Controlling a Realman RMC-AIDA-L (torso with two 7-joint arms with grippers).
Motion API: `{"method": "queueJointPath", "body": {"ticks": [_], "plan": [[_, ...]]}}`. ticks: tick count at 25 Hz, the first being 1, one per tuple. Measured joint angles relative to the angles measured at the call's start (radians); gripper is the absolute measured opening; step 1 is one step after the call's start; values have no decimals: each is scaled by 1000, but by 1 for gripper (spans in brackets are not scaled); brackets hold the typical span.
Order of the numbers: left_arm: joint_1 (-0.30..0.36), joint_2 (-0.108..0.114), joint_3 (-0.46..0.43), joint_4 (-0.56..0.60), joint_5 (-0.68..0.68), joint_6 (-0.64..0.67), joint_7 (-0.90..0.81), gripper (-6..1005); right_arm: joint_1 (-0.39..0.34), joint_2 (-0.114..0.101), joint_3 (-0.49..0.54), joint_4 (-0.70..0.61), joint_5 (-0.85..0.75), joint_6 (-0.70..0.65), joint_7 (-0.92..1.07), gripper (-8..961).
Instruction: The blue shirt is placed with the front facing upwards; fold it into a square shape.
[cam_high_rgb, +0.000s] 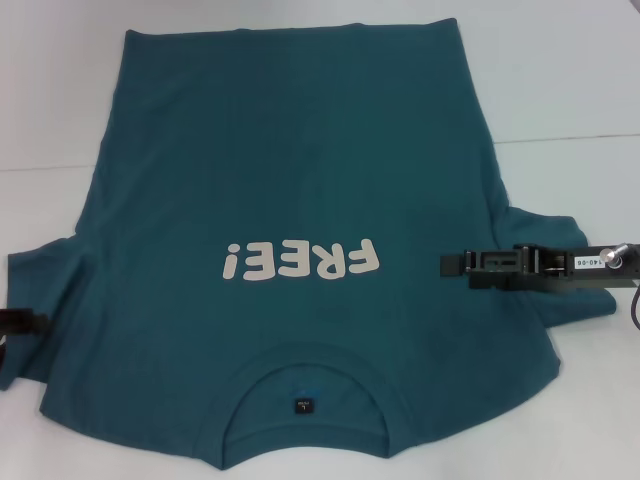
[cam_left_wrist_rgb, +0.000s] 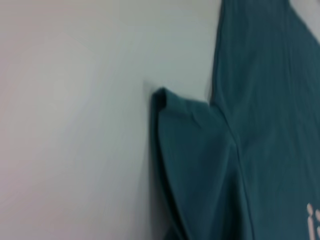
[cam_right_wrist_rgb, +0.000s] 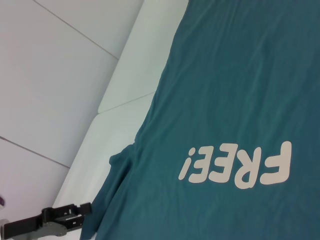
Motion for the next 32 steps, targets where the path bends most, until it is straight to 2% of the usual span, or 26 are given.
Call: {"method": "queueJointPath", "body": {"ticks": [6, 11, 19, 23, 28, 32], "plan": [[-18, 2, 52, 17, 41, -11, -52, 528, 0, -1, 3, 0, 0, -3, 0, 910], [-20, 0, 58, 18, 39, -7, -51, 306, 0, -1, 3, 0, 0, -3, 0, 910], [-23, 9, 43, 19, 29, 25, -50, 83, 0, -2, 3, 0, 0, -1, 0, 910], [-25, 17, 17, 20, 8, 50, -35, 61, -1, -2, 3, 0, 0, -1, 0, 910], [-30, 46, -76, 20, -46, 134, 11, 50, -3, -2, 3, 0, 0, -1, 0, 910], [-48, 61, -99, 21, -47, 175, 16, 50, -3, -2, 3, 0, 0, -1, 0, 910]]}}
